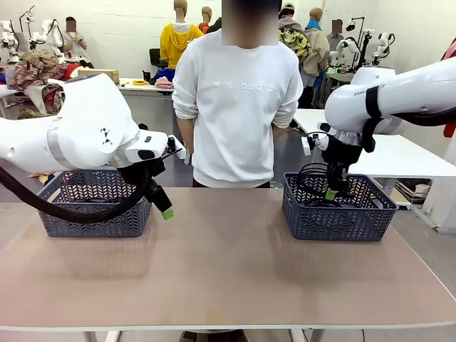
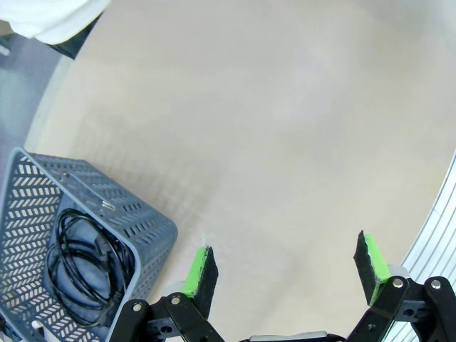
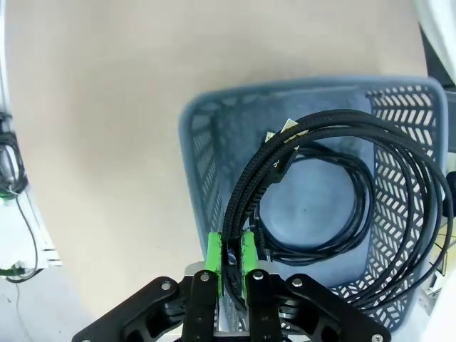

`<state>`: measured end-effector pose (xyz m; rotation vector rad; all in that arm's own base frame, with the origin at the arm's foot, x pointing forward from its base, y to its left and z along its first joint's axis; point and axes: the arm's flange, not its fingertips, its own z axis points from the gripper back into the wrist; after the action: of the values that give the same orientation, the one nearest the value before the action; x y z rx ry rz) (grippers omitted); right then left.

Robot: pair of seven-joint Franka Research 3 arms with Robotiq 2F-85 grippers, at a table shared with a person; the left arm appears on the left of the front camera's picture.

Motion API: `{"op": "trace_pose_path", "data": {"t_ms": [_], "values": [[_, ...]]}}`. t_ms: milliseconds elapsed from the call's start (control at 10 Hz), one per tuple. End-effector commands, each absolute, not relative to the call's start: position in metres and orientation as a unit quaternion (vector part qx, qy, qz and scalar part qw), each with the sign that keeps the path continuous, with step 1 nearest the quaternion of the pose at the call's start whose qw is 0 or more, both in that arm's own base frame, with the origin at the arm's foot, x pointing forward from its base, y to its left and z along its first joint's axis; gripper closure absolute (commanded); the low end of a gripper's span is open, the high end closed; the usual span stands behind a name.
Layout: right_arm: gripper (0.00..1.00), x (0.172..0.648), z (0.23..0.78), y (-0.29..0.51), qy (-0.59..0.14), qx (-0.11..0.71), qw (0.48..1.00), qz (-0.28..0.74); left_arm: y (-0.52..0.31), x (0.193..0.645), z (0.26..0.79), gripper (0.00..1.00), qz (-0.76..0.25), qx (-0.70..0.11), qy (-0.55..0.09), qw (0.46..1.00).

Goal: Organize the cables according to human instructions.
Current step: Pick up a bundle of cables and place it in the basket indicated by the human.

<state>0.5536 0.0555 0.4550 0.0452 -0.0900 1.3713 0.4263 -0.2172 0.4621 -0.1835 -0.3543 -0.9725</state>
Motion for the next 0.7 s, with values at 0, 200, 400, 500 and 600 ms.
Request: {"op": "trace_pose_path", "data": {"t_ms": [0, 200, 400, 500, 600], "values": [[1.0, 0.567, 0.454, 0.046, -0.057, 0.035, 0.763, 0.643, -0.215, 0.426, 0.462, 0.0, -0.46, -0.087, -0.17, 0.867], [1.0, 0.579, 0.449, 0.037, -0.062, 0.026, 0.762, 0.644, -0.215, 0.426, 0.462, 0.0, -0.46, -0.087, -0.17, 0.867], [1.0, 0.59, 0.448, 0.035, -0.055, 0.016, 0.766, 0.641, -0.215, 0.426, 0.462, 0.0, -0.46, -0.087, -0.17, 0.867], [1.0, 0.592, 0.447, 0.036, -0.047, 0.018, 0.766, 0.641, -0.215, 0.426, 0.462, 0.0, -0.46, -0.087, -0.17, 0.867], [1.0, 0.593, 0.446, 0.037, -0.043, 0.019, 0.765, 0.643, -0.215, 0.426, 0.462, 0.0, -0.46, -0.087, -0.17, 0.867]]}}
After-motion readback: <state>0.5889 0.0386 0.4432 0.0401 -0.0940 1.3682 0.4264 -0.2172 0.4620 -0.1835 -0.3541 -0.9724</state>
